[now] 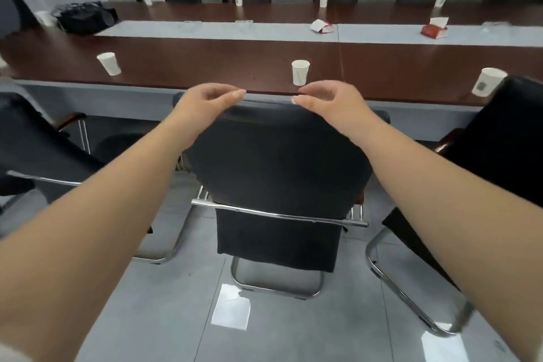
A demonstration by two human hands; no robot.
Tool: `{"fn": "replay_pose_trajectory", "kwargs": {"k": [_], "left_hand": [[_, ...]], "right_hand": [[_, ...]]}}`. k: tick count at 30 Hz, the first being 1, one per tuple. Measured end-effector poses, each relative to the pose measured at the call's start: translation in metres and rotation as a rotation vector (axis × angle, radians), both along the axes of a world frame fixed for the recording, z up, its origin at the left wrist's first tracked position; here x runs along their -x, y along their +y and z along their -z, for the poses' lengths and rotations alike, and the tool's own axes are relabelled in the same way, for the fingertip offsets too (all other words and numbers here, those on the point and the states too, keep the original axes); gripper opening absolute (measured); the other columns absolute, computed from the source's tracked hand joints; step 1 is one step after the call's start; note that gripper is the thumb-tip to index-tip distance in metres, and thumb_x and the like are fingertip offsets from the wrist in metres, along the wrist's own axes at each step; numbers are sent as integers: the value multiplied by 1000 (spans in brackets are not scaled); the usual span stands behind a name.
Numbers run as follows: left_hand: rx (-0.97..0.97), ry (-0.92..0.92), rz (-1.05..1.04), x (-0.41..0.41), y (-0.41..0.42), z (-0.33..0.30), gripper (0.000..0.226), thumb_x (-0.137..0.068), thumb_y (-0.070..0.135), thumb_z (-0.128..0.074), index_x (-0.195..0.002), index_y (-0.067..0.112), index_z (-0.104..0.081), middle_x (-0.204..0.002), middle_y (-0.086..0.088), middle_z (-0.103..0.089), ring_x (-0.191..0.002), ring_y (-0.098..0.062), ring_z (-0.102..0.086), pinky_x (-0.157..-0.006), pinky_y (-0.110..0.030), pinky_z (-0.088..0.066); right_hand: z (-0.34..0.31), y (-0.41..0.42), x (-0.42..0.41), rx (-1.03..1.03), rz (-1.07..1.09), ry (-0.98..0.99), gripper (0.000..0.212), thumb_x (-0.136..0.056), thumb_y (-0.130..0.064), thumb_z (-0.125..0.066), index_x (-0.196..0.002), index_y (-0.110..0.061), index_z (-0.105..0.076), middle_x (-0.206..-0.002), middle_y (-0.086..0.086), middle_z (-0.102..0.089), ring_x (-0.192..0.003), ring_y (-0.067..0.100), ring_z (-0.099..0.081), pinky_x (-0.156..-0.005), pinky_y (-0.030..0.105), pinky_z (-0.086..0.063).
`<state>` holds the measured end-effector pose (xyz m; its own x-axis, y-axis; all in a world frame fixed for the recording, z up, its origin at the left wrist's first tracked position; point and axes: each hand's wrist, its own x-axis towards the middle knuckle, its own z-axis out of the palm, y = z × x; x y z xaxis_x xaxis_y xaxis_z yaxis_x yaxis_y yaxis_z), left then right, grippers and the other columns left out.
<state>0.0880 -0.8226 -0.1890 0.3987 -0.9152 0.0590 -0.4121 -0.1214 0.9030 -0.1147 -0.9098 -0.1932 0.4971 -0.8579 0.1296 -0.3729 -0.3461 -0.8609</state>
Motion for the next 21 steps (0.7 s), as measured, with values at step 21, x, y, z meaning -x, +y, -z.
{"fn": "replay_pose_trajectory", "kwargs": {"k": [21], "left_hand": [[-169, -770, 58, -28, -89, 35, 47, -75, 69, -48, -113, 43, -59, -119, 13, -60, -125, -15, -43, -111, -43, -5]], "right_hand": [[37, -68, -6, 329, 207, 610, 54, -74, -69, -53, -114, -32, -59, -125, -10, -55, -132, 14, -32, -113, 45, -1]]}}
